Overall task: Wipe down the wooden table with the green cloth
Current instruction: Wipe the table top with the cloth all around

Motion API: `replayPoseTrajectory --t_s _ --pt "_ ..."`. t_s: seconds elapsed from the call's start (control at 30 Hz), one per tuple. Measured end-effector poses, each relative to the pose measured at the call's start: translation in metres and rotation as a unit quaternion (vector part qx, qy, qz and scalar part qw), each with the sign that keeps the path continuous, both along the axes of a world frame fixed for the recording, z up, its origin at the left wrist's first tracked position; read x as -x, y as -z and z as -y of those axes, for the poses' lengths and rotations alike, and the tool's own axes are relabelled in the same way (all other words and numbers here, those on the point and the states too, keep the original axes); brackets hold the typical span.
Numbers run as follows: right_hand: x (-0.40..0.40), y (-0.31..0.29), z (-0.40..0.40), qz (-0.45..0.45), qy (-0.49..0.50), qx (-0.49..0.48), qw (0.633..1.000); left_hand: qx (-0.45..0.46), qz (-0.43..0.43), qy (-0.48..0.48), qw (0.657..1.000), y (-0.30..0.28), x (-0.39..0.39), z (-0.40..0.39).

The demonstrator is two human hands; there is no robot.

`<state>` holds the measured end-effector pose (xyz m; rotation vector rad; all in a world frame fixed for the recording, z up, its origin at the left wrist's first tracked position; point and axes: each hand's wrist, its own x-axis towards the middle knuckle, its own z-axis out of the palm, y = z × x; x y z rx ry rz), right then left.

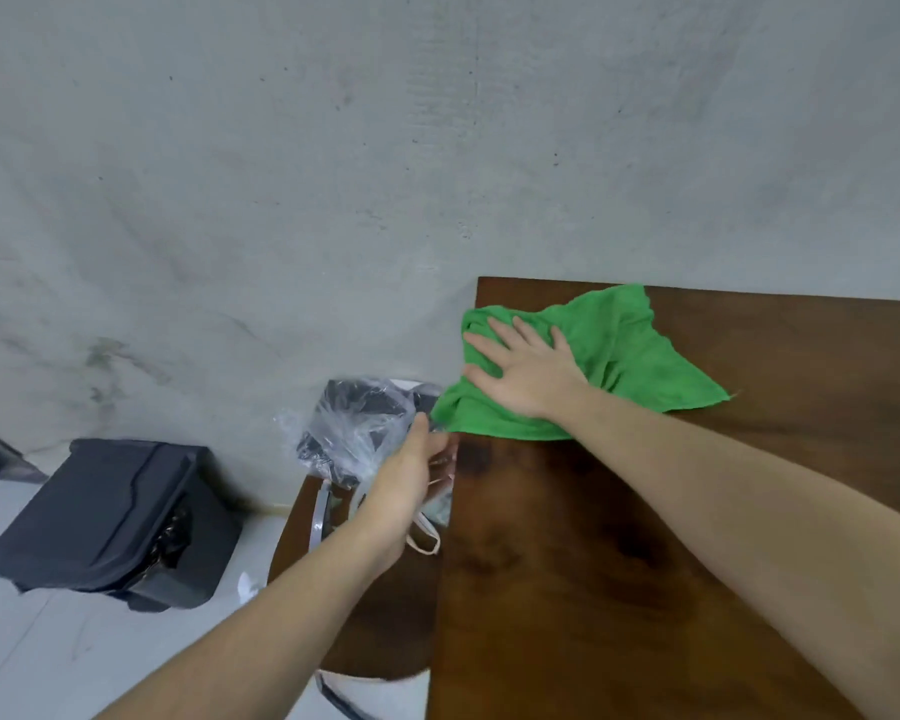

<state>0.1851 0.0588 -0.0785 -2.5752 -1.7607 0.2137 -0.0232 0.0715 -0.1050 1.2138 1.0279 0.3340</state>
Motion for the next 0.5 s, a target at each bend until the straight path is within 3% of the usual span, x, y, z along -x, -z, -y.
replayPoseTrajectory --t_s 0.33,0.5 --pt "0.113 -0.005 0.173 0.0 -0.171 0.001 0.985 -0.001 0.016 -0.135 0.991 -0.021 0.079 0.105" --pt "0.124 -0.008 0.25 -0.008 -0.274 0.001 0.962 -0.037 0.012 -0.109 0.993 -0.025 0.11 0.153"
